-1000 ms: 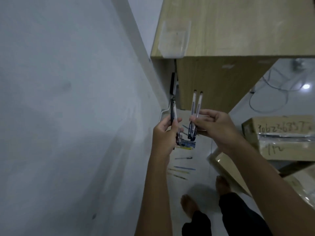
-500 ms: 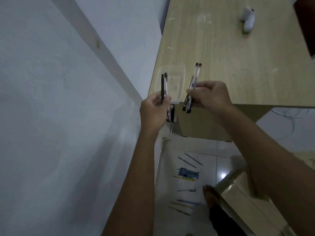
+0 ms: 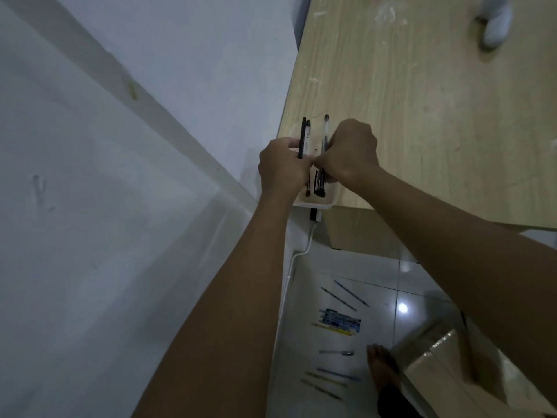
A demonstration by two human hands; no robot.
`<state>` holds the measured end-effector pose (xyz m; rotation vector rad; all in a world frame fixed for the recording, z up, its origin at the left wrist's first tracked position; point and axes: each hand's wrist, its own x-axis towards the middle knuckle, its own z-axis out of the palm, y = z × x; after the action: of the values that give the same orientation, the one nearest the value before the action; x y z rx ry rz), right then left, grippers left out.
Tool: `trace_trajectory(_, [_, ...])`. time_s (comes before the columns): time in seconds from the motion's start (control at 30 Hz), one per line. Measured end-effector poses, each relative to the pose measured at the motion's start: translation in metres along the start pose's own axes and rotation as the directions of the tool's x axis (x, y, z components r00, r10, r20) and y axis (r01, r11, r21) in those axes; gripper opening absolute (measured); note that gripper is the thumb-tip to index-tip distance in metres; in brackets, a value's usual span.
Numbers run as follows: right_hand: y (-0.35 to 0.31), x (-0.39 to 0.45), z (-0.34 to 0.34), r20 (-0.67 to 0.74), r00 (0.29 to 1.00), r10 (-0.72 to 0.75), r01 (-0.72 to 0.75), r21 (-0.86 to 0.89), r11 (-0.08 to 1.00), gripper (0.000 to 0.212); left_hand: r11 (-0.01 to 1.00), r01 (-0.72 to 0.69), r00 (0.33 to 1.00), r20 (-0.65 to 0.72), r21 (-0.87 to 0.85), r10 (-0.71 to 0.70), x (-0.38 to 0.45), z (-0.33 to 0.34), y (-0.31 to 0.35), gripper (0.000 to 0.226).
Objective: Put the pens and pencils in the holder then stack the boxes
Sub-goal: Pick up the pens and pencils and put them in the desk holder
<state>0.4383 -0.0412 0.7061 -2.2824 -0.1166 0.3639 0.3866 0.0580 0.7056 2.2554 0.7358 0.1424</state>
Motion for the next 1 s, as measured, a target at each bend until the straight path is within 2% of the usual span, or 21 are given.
trace_trajectory(0.07, [-0.005, 0.001, 0.002, 0.022, 1.000, -0.002, 0.004, -0.076, 0.997, 0.020, 0.998, 0.024, 0.999, 0.023, 0.063, -0.025, 0.005, -0.001, -0.003, 0.039])
trace_trajectory(0.13, [-0.007, -0.001, 0.005, 0.047, 0.999, -0.002, 0.008, -0.133, 0.991, 0.031, 0.994, 0.056, 0.997, 0.044, 0.099, -0.060, 0.008, 0.001, -0.008, 0.044])
trace_trajectory(0.23, [-0.006, -0.004, 0.010, 0.072, 0.997, -0.003, 0.013, -0.140, 0.990, 0.031, 0.991, 0.046, 0.998, 0.046, 0.127, -0.052, 0.004, 0.002, -0.011, 0.040])
trace_trajectory(0.37, [0.001, -0.013, 0.008, 0.037, 0.999, -0.027, 0.029, -0.055, 0.998, 0.018, 0.994, -0.074, 0.995, -0.056, 0.086, 0.079, -0.011, -0.003, -0.017, 0.029])
trace_trajectory(0.5, [0.013, -0.032, 0.003, -0.064, 0.986, -0.152, 0.157, 0.081, 0.984, 0.020, 0.976, -0.215, 0.971, -0.103, 0.021, 0.216, -0.026, -0.007, -0.026, 0.020])
trace_trajectory(0.6, [0.026, -0.056, 0.002, -0.137, 0.965, -0.222, 0.240, 0.137, 0.961, 0.008, 0.959, -0.279, 0.945, -0.163, 0.041, 0.282, -0.042, -0.004, -0.038, 0.022])
trace_trajectory(0.77, [0.050, -0.102, 0.014, -0.163, 0.956, -0.244, 0.277, 0.225, 0.934, 0.011, 0.964, -0.218, 0.928, -0.273, 0.150, 0.252, -0.086, 0.001, -0.066, 0.020])
trace_trajectory(1.0, [0.081, -0.201, 0.039, 0.022, 0.963, -0.270, 0.258, 0.233, 0.938, 0.015, 0.984, -0.101, 0.960, -0.245, 0.149, 0.136, -0.194, -0.004, -0.120, 0.020])
